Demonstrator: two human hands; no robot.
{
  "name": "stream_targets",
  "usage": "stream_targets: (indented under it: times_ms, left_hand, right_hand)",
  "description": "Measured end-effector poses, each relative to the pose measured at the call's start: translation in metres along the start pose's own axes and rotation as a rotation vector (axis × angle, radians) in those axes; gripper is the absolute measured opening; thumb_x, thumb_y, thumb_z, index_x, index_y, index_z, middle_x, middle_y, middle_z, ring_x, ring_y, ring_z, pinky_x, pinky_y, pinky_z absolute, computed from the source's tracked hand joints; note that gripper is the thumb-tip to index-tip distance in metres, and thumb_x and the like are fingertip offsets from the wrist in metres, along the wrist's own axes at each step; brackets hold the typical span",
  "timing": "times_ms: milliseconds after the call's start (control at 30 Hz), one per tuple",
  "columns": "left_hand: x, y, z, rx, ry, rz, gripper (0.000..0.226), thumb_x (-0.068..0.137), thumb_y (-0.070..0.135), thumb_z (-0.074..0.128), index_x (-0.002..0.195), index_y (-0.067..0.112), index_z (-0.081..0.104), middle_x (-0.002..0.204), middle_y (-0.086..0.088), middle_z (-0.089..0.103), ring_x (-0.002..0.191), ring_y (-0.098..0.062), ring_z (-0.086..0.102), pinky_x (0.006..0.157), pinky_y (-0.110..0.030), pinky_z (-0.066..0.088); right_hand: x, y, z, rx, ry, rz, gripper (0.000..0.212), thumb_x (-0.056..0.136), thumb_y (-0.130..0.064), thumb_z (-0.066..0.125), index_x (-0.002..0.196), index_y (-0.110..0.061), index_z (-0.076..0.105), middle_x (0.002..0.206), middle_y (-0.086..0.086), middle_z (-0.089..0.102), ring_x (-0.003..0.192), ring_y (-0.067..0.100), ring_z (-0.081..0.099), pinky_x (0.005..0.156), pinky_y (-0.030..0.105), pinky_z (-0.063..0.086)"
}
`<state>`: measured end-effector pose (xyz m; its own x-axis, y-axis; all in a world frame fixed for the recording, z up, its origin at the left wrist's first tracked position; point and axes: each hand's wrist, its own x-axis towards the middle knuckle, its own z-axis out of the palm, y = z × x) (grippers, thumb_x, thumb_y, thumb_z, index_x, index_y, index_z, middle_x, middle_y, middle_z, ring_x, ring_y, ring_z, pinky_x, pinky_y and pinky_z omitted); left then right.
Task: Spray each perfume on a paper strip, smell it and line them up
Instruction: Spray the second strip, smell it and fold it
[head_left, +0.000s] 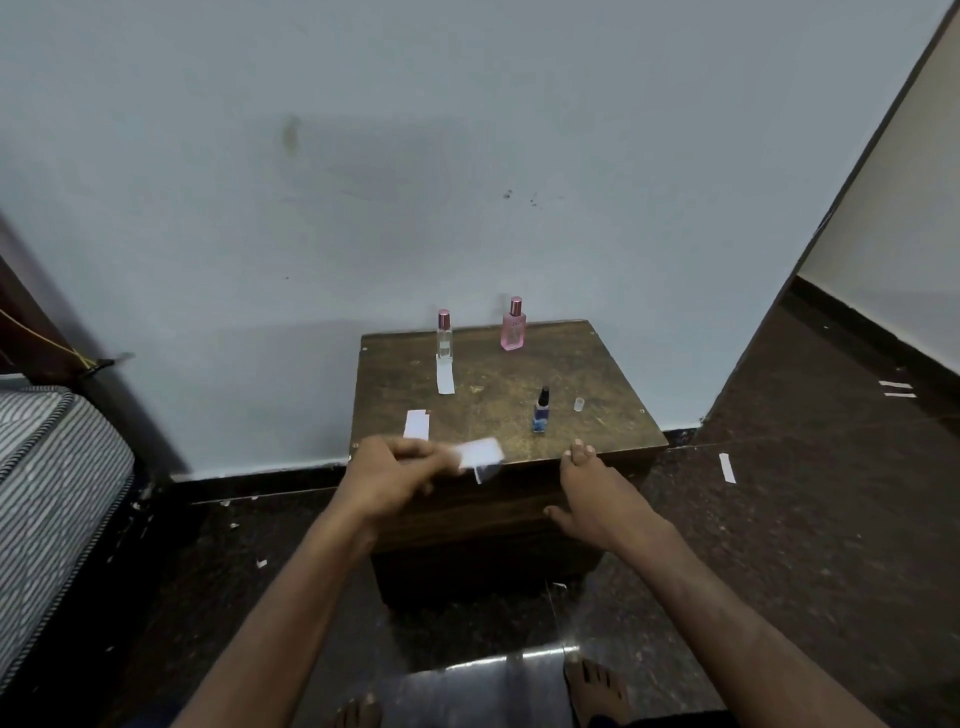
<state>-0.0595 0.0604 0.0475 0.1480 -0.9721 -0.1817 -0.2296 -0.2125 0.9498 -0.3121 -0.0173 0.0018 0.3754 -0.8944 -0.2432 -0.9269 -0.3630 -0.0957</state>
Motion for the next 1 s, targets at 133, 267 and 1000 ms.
stream_targets:
  times_ms: [133, 267, 1000]
  left_hand:
    - [-0.004, 0.019, -0.001, -0.517, -0.237, 0.148, 0.017, 0.073, 0.035, 0.086, 0.073, 0.019, 0.08, 0.063, 0.004, 0.068, 0.05, -0.003, 0.05, 0.049, -0.014, 0.036]
    - [0.012, -0.002, -0.005, 0.075, 0.07, -0.045, 0.017, 0.074, 0.043, 0.092, 0.079, 0.028, 0.086, 0.08, 0.005, 0.08, 0.072, -0.007, 0.063, 0.073, -0.032, 0.05]
    - [0.023, -0.001, 0.007, 0.447, -0.06, 0.29, 0.006, 0.094, 0.033, 0.079, 0.1, 0.033, 0.08, 0.088, 0.013, 0.079, 0.08, 0.0, 0.071, 0.067, -0.008, 0.049]
  right_hand:
    - [0.004, 0.001, -0.003, -0.002, -0.021, 0.009, 0.097, 0.099, -0.05, 0.064, 0.163, 0.002, 0.013, 0.172, 0.024, 0.006, 0.16, 0.035, 0.012, 0.125, 0.041, 0.029]
    - [0.005, -0.002, -0.007, -0.024, -0.052, 0.003, 0.096, 0.098, -0.052, 0.063, 0.162, 0.002, 0.017, 0.171, 0.025, 0.007, 0.16, 0.036, 0.013, 0.124, 0.042, 0.03]
    - [0.009, 0.011, -0.022, 0.024, -0.097, -0.042, 0.072, 0.1, -0.052, 0.06, 0.153, -0.004, 0.045, 0.166, 0.02, 0.03, 0.152, 0.032, 0.033, 0.12, 0.04, 0.038]
